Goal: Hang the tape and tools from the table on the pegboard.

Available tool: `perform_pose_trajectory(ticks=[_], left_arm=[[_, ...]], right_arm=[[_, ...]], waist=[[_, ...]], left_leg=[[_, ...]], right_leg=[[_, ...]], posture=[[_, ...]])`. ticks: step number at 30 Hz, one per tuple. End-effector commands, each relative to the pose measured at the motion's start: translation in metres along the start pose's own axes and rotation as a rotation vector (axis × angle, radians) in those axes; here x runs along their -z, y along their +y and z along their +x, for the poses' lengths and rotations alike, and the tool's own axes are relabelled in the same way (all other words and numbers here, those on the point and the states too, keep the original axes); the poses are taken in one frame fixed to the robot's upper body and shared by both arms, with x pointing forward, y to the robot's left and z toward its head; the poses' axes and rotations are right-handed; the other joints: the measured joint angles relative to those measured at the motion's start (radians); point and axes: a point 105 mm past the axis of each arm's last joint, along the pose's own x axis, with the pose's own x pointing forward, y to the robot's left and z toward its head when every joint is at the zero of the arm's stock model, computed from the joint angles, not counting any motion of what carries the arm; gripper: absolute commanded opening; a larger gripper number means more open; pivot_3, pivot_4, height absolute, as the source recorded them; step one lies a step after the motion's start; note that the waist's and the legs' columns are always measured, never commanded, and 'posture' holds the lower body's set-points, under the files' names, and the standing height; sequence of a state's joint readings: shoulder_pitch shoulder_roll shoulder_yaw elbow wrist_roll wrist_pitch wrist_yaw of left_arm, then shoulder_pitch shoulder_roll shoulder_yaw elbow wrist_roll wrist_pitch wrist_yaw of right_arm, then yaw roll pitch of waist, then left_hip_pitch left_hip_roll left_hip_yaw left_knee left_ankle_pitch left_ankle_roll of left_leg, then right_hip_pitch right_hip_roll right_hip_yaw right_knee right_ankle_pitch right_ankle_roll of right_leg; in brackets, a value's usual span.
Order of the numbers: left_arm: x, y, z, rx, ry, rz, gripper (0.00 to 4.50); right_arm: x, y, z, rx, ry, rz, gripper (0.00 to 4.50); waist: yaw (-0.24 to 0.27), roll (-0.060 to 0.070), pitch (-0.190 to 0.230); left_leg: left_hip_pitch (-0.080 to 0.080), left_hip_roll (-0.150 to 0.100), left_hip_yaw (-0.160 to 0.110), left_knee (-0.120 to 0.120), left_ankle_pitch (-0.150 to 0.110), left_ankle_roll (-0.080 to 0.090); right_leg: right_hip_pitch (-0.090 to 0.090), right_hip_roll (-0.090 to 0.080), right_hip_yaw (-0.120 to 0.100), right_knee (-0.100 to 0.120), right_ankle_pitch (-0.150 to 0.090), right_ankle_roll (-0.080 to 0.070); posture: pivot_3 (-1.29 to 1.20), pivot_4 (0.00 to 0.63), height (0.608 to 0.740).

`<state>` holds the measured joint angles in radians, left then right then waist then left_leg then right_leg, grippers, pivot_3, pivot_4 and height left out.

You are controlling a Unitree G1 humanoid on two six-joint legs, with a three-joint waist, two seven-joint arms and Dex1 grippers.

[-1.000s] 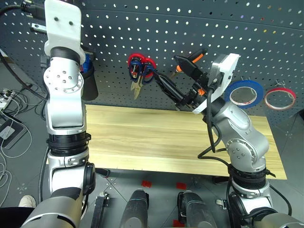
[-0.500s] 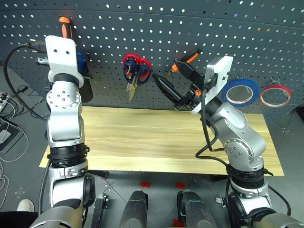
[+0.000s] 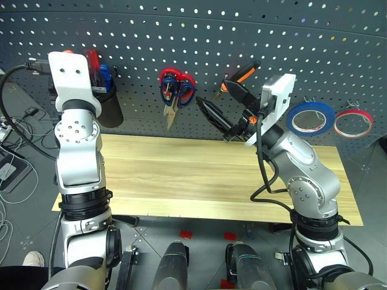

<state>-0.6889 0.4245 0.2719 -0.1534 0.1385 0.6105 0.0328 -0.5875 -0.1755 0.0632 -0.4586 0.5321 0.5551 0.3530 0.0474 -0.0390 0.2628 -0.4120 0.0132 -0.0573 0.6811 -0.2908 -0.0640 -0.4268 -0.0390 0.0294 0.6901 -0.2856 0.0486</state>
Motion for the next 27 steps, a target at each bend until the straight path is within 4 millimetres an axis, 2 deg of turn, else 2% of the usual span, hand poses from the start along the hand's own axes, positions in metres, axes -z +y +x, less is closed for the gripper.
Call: perform_pose_trajectory(ticks=[1, 3, 7, 16, 19, 23, 27], left_arm=[[-0.016, 0.003, -0.001, -0.002, -0.050, -0.041, 4.47], [-0.017, -0.005, -0.003, 0.047, -0.050, -0.093, 4.47], [-0.032, -0.027, -0.014, 0.185, -0.099, -0.177, 4.47], [-0.037, -0.062, -0.060, 0.430, -0.104, -0.243, 4.47], [-0.021, -0.082, -0.089, 0.544, -0.052, -0.243, 4.47], [0.004, -0.104, -0.116, 0.638, 0.042, -0.254, 4.47], [0.040, -0.124, -0.141, 0.716, 0.166, -0.281, 4.47]], right_arm=[[-0.010, 0.004, -0.003, -0.015, -0.033, -0.018, 4.50], [-0.009, 0.002, -0.005, -0.010, -0.024, -0.033, 4.50], [-0.007, -0.007, -0.019, 0.028, 0.011, -0.064, 4.50], [0.003, -0.014, -0.051, 0.110, 0.116, -0.109, 4.50], [0.018, -0.020, -0.069, 0.193, 0.194, -0.135, 4.50], [0.045, -0.030, -0.090, 0.334, 0.314, -0.163, 4.50], [0.065, -0.043, -0.107, 0.466, 0.400, -0.200, 4.50]], waist=[[0.000, 0.000, 0.000], [0.003, 0.000, 0.000], [0.009, 0.000, 0.000], [0.000, 0.000, 0.000], [0.001, 0.000, -0.003], [0.006, 0.000, -0.008], [0.004, 0.000, -0.017]], left_leg=[[0.000, 0.000, 0.000, 0.000, 0.000, 0.000], [0.000, 0.000, 0.000, 0.000, 0.000, 0.000], [0.000, -0.001, -0.001, 0.001, 0.000, 0.000], [0.000, 0.000, 0.000, 0.000, 0.000, 0.000], [0.000, 0.000, 0.000, 0.000, 0.000, 0.000], [0.001, -0.001, 0.001, 0.001, 0.000, 0.001], [0.005, -0.001, 0.004, 0.000, 0.000, 0.001]], right_leg=[[0.000, 0.000, 0.000, 0.000, 0.000, 0.000], [0.000, 0.000, 0.000, 0.000, 0.000, 0.000], [0.001, -0.001, 0.000, 0.000, 0.000, 0.000], [0.001, 0.000, 0.001, 0.000, 0.000, 0.000], [0.001, 0.000, 0.002, 0.000, 0.000, 0.000], [0.002, -0.001, 0.003, -0.002, 0.000, 0.000], [0.003, 0.000, 0.006, -0.003, 0.000, 0.000]], posture=[[0.17, 0.232, 0.740], [0.17, 0.230, 0.740], [0.17, 0.228, 0.740], [0.16, 0.215, 0.740], [0.15, 0.207, 0.740], [0.14, 0.196, 0.740], [0.13, 0.186, 0.740]])
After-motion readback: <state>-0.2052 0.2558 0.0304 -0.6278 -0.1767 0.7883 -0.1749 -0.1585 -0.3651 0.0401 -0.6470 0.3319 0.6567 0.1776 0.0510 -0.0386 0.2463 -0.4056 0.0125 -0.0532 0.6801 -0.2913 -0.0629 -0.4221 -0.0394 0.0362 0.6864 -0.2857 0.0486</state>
